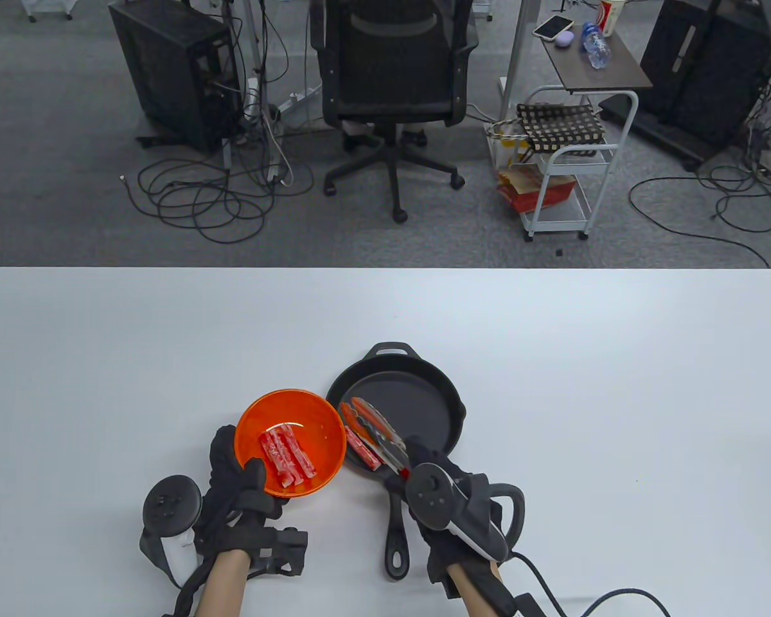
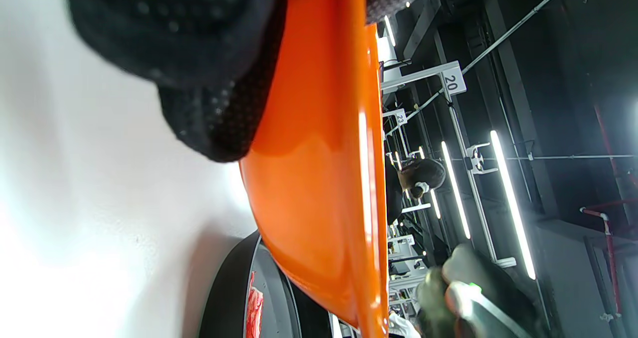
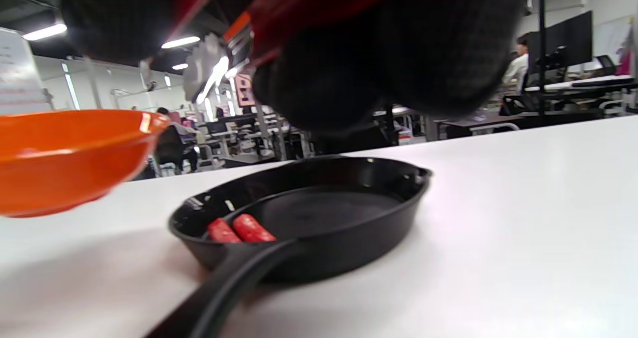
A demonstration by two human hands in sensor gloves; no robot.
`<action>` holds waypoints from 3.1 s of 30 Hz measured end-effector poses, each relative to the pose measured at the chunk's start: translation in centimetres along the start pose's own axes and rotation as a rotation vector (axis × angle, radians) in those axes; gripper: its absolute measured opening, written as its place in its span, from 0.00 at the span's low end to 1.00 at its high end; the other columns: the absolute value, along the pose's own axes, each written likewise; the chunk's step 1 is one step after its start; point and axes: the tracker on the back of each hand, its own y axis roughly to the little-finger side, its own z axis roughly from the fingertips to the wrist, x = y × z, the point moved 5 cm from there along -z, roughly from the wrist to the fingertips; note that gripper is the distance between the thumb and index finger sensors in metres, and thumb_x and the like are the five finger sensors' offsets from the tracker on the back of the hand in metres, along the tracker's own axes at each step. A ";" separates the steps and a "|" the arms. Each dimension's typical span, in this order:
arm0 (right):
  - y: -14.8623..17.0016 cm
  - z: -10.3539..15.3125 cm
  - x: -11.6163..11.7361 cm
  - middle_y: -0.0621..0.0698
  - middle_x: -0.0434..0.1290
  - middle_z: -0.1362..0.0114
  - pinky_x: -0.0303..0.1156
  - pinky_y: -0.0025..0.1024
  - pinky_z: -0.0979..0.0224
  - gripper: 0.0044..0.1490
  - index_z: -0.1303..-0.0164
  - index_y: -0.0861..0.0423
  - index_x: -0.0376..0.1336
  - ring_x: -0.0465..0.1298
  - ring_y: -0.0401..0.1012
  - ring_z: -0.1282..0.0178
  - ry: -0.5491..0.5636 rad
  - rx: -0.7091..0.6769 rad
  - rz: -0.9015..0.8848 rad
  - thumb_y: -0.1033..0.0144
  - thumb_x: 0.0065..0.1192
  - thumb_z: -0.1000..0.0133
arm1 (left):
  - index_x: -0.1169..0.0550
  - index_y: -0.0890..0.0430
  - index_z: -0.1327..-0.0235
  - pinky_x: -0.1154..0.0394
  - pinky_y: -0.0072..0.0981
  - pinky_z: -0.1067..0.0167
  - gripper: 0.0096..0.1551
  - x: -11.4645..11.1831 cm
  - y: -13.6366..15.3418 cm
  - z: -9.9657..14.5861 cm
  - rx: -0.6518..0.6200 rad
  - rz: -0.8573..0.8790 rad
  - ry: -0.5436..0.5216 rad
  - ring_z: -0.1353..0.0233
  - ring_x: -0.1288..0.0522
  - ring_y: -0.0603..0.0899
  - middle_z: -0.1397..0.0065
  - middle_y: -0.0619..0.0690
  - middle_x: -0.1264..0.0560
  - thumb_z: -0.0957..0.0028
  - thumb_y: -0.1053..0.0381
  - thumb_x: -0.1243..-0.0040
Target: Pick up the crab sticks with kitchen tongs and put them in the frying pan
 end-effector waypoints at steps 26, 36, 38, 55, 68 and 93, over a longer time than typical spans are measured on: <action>-3.8 0.5 3.3 0.57 0.79 0.36 0.83 0.39 0.59 0.42 0.21 0.53 0.61 0.85 0.44 0.59 -0.174 -0.098 0.074 0.44 0.60 0.43 | 0.47 0.48 0.17 0.13 0.33 0.74 0.39 -1.7 -2.2 0.8 -0.169 -0.217 -0.010 0.66 0.12 0.60 0.21 0.60 0.34 0.39 0.57 0.45; -3.4 0.3 3.4 0.56 0.80 0.37 0.83 0.39 0.60 0.40 0.22 0.52 0.62 0.86 0.44 0.60 -0.185 -0.085 0.043 0.45 0.61 0.43 | 0.47 0.49 0.17 0.13 0.33 0.74 0.39 -1.9 -2.2 0.8 -0.175 -0.226 -0.006 0.66 0.12 0.60 0.21 0.60 0.34 0.39 0.57 0.46; -3.3 0.3 3.4 0.55 0.80 0.37 0.83 0.39 0.60 0.40 0.22 0.51 0.62 0.86 0.44 0.60 -0.178 -0.086 0.038 0.45 0.62 0.43 | 0.47 0.49 0.17 0.13 0.33 0.74 0.39 -1.8 -2.2 0.8 -0.174 -0.223 -0.006 0.66 0.12 0.60 0.21 0.60 0.34 0.39 0.57 0.46; -2.3 0.1 2.3 0.55 0.80 0.38 0.83 0.39 0.60 0.39 0.23 0.50 0.63 0.86 0.43 0.60 -0.113 -0.065 -0.009 0.46 0.62 0.44 | 0.47 0.49 0.17 0.13 0.32 0.74 0.38 -1.6 -1.2 0.4 -0.099 -0.105 0.023 0.65 0.12 0.60 0.21 0.60 0.34 0.39 0.57 0.46; 1.8 -0.3 -0.1 0.55 0.80 0.38 0.83 0.39 0.60 0.39 0.23 0.51 0.62 0.86 0.43 0.60 -0.007 0.054 -0.105 0.46 0.62 0.44 | 0.47 0.49 0.17 0.13 0.32 0.74 0.38 -1.1 0.0 -0.2 -0.032 -0.036 0.028 0.65 0.12 0.60 0.21 0.60 0.34 0.39 0.57 0.46; 4.7 -2.9 6.2 0.54 0.80 0.38 0.83 0.39 0.59 0.39 0.24 0.50 0.63 0.86 0.43 0.60 -0.227 0.144 0.225 0.45 0.63 0.45 | 0.47 0.49 0.17 0.13 0.32 0.74 0.38 -0.6 0.2 -0.3 -0.014 0.005 0.015 0.65 0.12 0.60 0.21 0.60 0.34 0.39 0.57 0.46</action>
